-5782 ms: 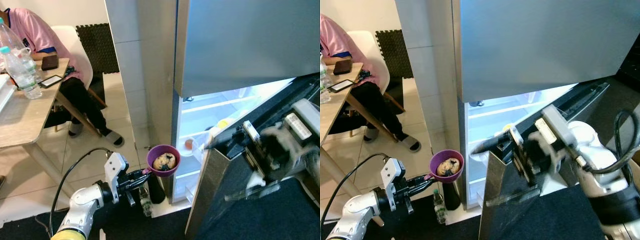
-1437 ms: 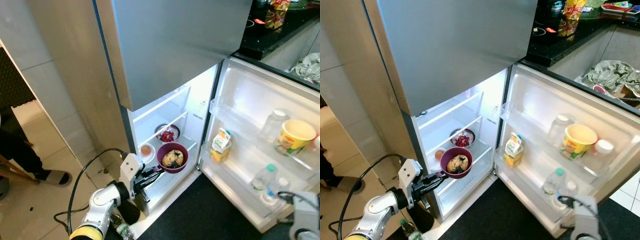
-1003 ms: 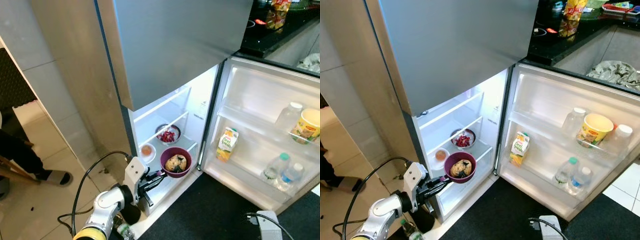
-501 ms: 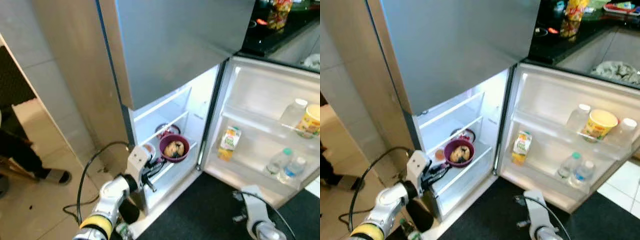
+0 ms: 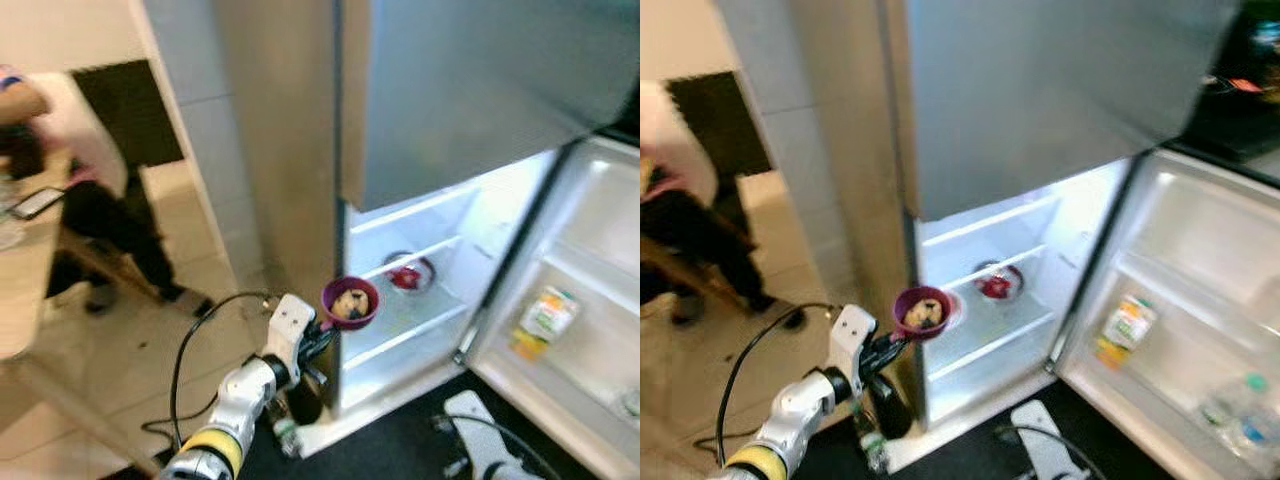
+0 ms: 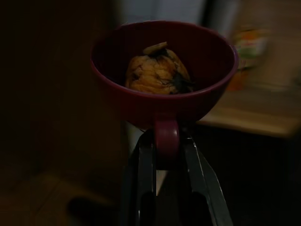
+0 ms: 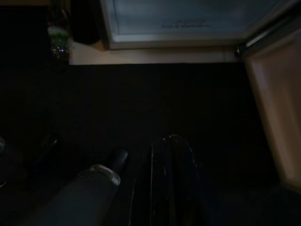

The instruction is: Restocking fridge

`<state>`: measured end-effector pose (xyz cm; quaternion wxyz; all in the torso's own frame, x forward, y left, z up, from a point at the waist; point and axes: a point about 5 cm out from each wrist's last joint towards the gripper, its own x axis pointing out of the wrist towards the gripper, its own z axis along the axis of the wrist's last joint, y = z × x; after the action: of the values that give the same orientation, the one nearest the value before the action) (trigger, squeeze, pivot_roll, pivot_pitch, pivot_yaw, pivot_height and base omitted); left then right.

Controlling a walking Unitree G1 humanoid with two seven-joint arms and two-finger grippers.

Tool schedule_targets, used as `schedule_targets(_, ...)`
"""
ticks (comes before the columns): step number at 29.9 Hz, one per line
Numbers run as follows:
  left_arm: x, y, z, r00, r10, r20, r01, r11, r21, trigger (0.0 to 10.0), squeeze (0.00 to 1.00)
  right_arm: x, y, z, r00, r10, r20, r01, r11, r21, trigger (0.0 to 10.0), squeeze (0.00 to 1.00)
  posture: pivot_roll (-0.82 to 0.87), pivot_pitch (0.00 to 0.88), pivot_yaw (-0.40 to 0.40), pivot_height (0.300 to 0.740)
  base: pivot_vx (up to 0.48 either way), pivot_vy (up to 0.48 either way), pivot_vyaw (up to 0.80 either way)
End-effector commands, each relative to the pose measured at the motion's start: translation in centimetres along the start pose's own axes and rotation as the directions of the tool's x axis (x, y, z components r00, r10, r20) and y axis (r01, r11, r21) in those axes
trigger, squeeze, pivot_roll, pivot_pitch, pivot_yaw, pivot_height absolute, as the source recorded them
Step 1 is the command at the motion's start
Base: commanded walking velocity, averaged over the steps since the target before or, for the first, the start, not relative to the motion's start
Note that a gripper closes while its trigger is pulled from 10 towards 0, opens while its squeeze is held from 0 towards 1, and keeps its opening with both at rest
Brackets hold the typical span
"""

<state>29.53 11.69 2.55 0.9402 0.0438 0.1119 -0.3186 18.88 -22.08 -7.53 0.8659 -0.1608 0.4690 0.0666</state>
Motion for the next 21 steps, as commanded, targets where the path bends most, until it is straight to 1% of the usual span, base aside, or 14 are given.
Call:
schedule_targets(1,0.2,-1.2,-0.5,0.999,-0.036,-0.014,0.036,0.999,0.015,10.0,0.0,-0.4,-0.1,-2.1,0.998,-0.014,-0.065,0.017,0.999,0.036,10.0,0.0,-0.07,0.003,0.003,0.74,0.0,0.0,0.0)
schedule_targets(3,0.0,-1.3,-1.1,0.999,-0.038,-0.033,0.038,0.999,-0.011,10.0,0.0,-0.5,0.2,-3.0,0.996,-0.002,-0.087,0.006,0.999,0.047,10.0,0.0,-0.05,0.002,0.007,0.74,0.0,0.0,0.0)
schedule_targets(4,0.0,-1.3,-1.1,0.999,-0.038,-0.033,0.038,0.999,-0.011,10.0,0.0,-0.5,0.2,-3.0,0.996,-0.002,-0.087,0.006,0.999,0.047,10.0,0.0,-0.05,0.002,0.007,0.74,0.0,0.0,0.0)
schedule_targets(5,0.0,-1.6,-1.4,0.998,-0.041,-0.038,0.04,0.999,-0.035,10.0,0.0,-0.7,0.8,-3.8,0.994,0.005,-0.11,0.002,0.998,0.066,10.0,0.0,-0.05,0.0,0.002,0.74,0.0,-0.292,0.0)
schedule_targets(6,0.0,-1.6,-1.4,0.998,-0.041,-0.038,0.04,0.999,-0.035,10.0,0.0,-0.7,0.8,-3.8,0.994,0.005,-0.11,0.002,0.998,0.066,10.0,0.0,-0.05,0.0,0.002,0.74,0.0,-0.292,0.0)
schedule_targets(7,0.1,-1.9,-1.4,0.998,-0.047,-0.036,0.045,0.998,-0.044,10.0,0.0,-0.7,1.4,-4.3,0.992,0.016,-0.126,-0.008,0.998,0.068,10.0,0.0,-0.05,0.0,0.01,0.74,0.0,-0.352,0.0)
schedule_targets(8,0.2,-2.0,-1.4,0.998,-0.05,-0.037,0.048,0.998,-0.043,10.0,0.0,-0.8,1.5,-4.4,0.991,0.02,-0.129,-0.011,0.998,0.067,10.0,0.0,-0.05,0.0,0.01,0.74,0.0,-0.352,0.0)
schedule_targets(11,0.6,-2.8,-1.3,0.996,-0.081,-0.043,0.08,0.997,-0.023,10.0,0.0,-0.7,1.7,-4.1,0.992,0.031,-0.118,-0.019,0.995,0.099,10.0,0.0,-0.04,0.0,0.001,0.74,0.0,-0.345,0.0)
schedule_targets(12,0.6,-2.8,-1.3,0.996,-0.081,-0.043,0.08,0.997,-0.023,10.0,0.0,-0.7,1.7,-4.1,0.992,0.031,-0.118,-0.019,0.995,0.099,10.0,0.0,-0.04,0.0,0.001,0.74,0.0,-0.345,0.0)
schedule_targets(13,1.1,-3.6,-1.0,0.995,-0.096,-0.022,0.095,0.995,-0.026,10.0,0.0,-0.6,1.6,-3.8,0.993,0.036,-0.11,-0.026,0.995,0.094,10.0,0.0,-0.04,0.0,0.003,0.74,0.0,-0.341,0.0)
schedule_targets(17,1.5,-4.5,-0.9,0.994,-0.112,-0.014,0.111,0.993,-0.032,10.0,0.0,-0.6,1.5,-3.6,0.993,0.044,-0.11,-0.035,0.996,0.076,10.0,0.0,-0.04,0.0,0.002,0.74,0.0,-0.344,0.0)
schedule_targets(21,1.7,-5.4,-0.9,0.99,-0.14,-0.013,0.139,0.99,-0.03,10.0,0.0,-0.5,1.3,-3.2,0.993,0.054,-0.105,-0.049,0.998,0.044,10.0,0.0,-0.04,0.0,0.002,0.74,0.0,-0.348,0.72)
